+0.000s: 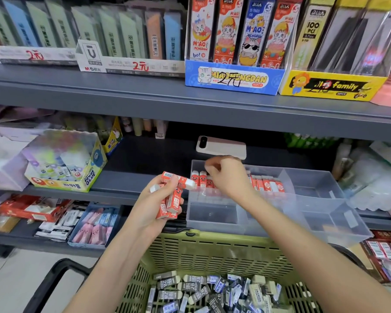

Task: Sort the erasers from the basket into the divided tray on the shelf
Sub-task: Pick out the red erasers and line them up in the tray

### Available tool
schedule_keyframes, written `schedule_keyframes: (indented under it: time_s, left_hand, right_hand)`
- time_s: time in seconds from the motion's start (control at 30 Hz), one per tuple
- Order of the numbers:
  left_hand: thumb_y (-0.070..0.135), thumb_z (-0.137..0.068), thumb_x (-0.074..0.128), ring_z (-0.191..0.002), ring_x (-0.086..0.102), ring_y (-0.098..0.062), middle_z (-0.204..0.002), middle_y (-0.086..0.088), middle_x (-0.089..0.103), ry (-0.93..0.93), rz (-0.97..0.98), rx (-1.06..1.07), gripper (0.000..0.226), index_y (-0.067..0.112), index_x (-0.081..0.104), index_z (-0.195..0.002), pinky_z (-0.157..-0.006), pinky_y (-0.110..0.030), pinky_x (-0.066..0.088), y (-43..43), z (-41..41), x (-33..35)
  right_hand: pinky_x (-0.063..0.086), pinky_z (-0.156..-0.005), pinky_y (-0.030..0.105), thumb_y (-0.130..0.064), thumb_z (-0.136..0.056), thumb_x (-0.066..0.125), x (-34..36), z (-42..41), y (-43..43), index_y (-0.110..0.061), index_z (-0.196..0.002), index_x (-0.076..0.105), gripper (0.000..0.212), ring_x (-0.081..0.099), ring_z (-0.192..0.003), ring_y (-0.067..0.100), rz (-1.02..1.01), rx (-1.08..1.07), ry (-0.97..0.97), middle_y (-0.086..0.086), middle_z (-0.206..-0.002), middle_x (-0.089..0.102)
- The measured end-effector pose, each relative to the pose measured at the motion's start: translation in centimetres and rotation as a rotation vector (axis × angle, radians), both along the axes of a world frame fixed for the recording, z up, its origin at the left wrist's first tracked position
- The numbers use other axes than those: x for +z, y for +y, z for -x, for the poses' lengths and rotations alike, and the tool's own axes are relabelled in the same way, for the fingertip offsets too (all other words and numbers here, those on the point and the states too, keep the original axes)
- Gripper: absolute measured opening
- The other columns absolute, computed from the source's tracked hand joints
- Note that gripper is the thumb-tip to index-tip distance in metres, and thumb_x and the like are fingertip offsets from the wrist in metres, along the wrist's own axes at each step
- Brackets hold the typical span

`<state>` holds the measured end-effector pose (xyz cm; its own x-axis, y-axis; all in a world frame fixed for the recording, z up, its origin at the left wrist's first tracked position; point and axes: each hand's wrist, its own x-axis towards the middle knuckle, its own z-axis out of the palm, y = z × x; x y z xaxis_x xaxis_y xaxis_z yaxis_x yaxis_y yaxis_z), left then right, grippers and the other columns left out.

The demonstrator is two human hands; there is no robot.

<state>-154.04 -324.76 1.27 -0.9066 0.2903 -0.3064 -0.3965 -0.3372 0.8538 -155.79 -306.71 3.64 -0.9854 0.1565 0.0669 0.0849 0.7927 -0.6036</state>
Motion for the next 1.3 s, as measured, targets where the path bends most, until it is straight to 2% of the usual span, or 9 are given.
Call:
schedule_keyframes:
  time_s: [0.13, 0.23, 0.4, 0.5, 0.67, 0.87, 1.0, 1.17, 1.3]
  left_hand:
    - [0.035, -0.063, 0.074, -0.056, 0.058, -0.013, -0.072, -0.005, 0.066, -0.026, -0.086, -0.001, 0.034, 0.016, 0.067, -0.09, -0.043, -0.023, 0.047, -0.1, 0.1, -0.3]
    - [0.033, -0.066, 0.076, -0.055, 0.059, -0.013, -0.072, -0.005, 0.066, -0.015, -0.094, -0.031, 0.027, 0.018, 0.07, -0.087, -0.044, -0.024, 0.047, -0.2, 0.1, -0.5]
    - [0.018, -0.063, 0.075, -0.055, 0.061, -0.014, -0.069, -0.002, 0.066, -0.027, -0.137, -0.049, 0.013, 0.025, 0.075, -0.074, -0.045, -0.025, 0.048, -0.2, 0.1, -0.6]
    - [0.015, -0.064, 0.07, -0.055, 0.064, -0.014, -0.068, -0.002, 0.068, -0.079, -0.172, -0.005, 0.013, 0.025, 0.076, -0.069, -0.046, -0.025, 0.05, -0.1, 0.3, -0.6]
    - [0.014, -0.062, 0.07, -0.057, 0.067, -0.016, -0.069, -0.004, 0.07, -0.132, -0.203, 0.032, 0.011, 0.021, 0.077, -0.068, -0.049, -0.026, 0.054, -0.1, 0.3, -0.4]
    - [0.011, -0.064, 0.069, -0.061, 0.069, -0.021, -0.073, -0.009, 0.071, -0.116, -0.235, 0.035, 0.016, 0.015, 0.073, -0.079, -0.053, -0.029, 0.056, -0.1, 0.3, -0.6]
    - [0.012, -0.065, 0.068, -0.063, 0.07, -0.019, -0.074, -0.007, 0.072, -0.102, -0.221, 0.044, 0.013, 0.021, 0.077, -0.067, -0.054, -0.028, 0.056, -0.2, 0.4, -0.8]
    - [0.016, -0.064, 0.069, -0.065, 0.07, -0.016, -0.074, -0.003, 0.072, -0.08, -0.184, 0.036, 0.013, 0.026, 0.076, -0.066, -0.057, -0.027, 0.056, -0.2, 0.4, -0.8]
    - [0.015, -0.064, 0.069, -0.063, 0.07, -0.015, -0.073, -0.003, 0.073, -0.068, -0.165, 0.027, 0.024, 0.022, 0.07, -0.088, -0.053, -0.026, 0.054, -0.1, 0.2, -0.5]
  right_hand:
    - [0.05, -0.067, 0.025, -0.044, -0.079, 0.066, 1.7, -3.4, -1.6, -0.032, -0.084, 0.071, 0.013, 0.059, -0.067, 0.004, 0.311, 0.253, 0.036, -0.009, -0.076, 0.069]
    - [0.055, -0.066, 0.031, -0.021, -0.082, 0.07, 1.3, -4.2, -2.5, -0.024, -0.088, 0.07, 0.007, 0.059, -0.066, 0.009, 0.331, 0.283, 0.066, -0.004, -0.076, 0.068]
    - [0.055, -0.068, 0.019, -0.006, -0.086, 0.064, 2.4, -2.9, 0.5, -0.019, -0.084, 0.066, 0.013, 0.067, -0.068, 0.009, 0.742, 0.125, 0.034, -0.002, -0.076, 0.069]
    - [0.054, -0.067, 0.019, 0.006, -0.086, 0.057, 2.8, -1.7, 3.4, -0.008, -0.083, 0.063, 0.016, 0.064, -0.063, 0.01, 0.607, 0.052, -0.027, 0.006, -0.077, 0.066]
    - [0.055, -0.065, 0.026, 0.001, -0.086, 0.057, 2.3, -0.3, 3.8, -0.004, -0.094, 0.064, 0.011, 0.061, -0.054, 0.011, 0.286, 0.051, -0.227, 0.011, -0.074, 0.066]
    - [0.057, -0.074, 0.036, -0.005, -0.089, 0.058, 1.0, 1.0, 1.5, 0.001, -0.097, 0.063, 0.011, 0.069, -0.067, 0.027, 0.173, -0.055, -0.298, 0.016, -0.071, 0.068]
    - [0.053, -0.086, 0.038, 0.0, -0.084, 0.057, 0.6, 0.8, 0.8, 0.0, -0.095, 0.07, 0.017, 0.068, -0.088, 0.03, 0.0, -0.015, -0.227, 0.017, -0.089, 0.071]
    - [0.05, -0.081, 0.023, 0.001, -0.083, 0.054, 0.4, 0.1, 0.8, -0.004, -0.105, 0.069, 0.028, 0.065, -0.086, 0.025, -0.029, -0.014, -0.139, 0.013, -0.098, 0.07]
    - [0.048, -0.08, 0.027, -0.018, -0.091, 0.055, 0.8, -1.1, -0.2, -0.011, -0.097, 0.071, 0.018, 0.064, -0.087, 0.021, -0.108, -0.044, 0.019, 0.005, -0.091, 0.071]
